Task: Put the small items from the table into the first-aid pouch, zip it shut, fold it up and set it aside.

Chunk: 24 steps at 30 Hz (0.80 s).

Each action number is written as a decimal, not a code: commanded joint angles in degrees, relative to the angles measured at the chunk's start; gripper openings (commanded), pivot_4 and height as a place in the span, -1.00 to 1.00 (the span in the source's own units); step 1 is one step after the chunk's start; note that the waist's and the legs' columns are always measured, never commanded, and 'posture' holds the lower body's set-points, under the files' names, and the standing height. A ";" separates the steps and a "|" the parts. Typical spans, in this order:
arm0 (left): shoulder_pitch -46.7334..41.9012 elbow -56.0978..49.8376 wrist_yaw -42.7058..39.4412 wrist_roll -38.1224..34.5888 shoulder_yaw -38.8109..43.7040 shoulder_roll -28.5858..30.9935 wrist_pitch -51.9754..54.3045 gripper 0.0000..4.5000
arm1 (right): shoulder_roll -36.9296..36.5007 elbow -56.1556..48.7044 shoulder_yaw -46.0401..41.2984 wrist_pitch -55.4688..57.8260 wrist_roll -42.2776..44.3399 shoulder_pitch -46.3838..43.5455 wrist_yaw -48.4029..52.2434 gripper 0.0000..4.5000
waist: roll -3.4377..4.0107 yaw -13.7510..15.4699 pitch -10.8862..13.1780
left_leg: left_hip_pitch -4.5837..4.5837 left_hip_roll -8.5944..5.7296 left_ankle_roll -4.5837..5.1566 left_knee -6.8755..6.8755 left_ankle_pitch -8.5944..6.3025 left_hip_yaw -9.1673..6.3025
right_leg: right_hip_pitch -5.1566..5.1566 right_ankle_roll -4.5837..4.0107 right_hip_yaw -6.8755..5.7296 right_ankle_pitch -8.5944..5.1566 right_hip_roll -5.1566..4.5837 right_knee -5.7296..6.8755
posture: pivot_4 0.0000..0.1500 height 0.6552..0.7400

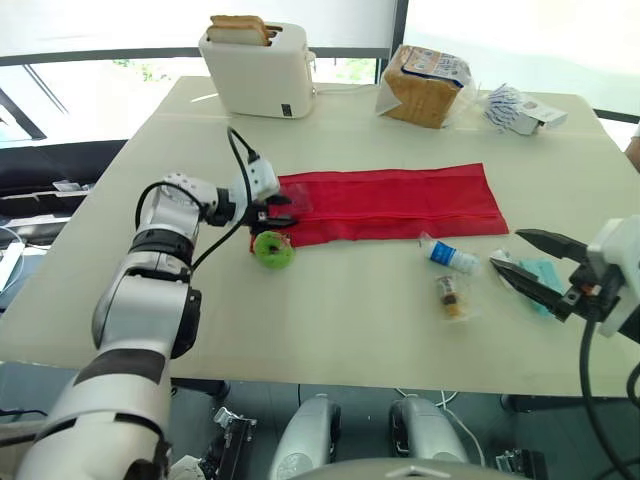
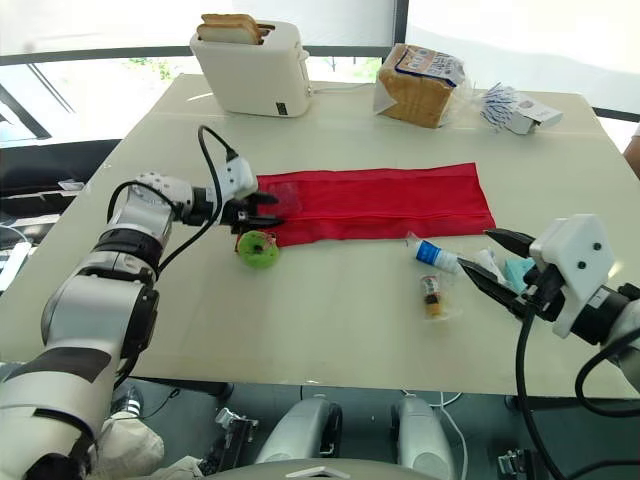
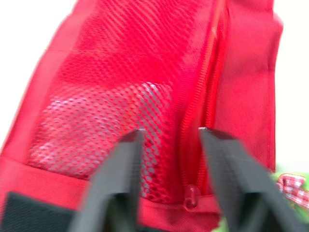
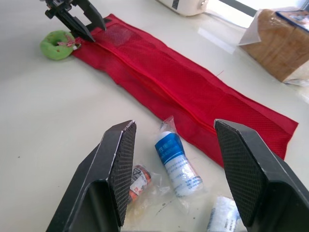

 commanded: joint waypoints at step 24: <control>-3.31 0.51 23.62 12.37 -9.30 -20.83 1.01 0.25 | -13.57 -4.80 -15.12 -17.22 23.42 24.75 -19.11 0.23 | -0.20 0.78 0.10 | 0.13 -0.11 0.21 0.07 -0.12 0.01 | 0.29 0.16 0.03 -0.09 -0.18 -0.07 | 1.00 1.00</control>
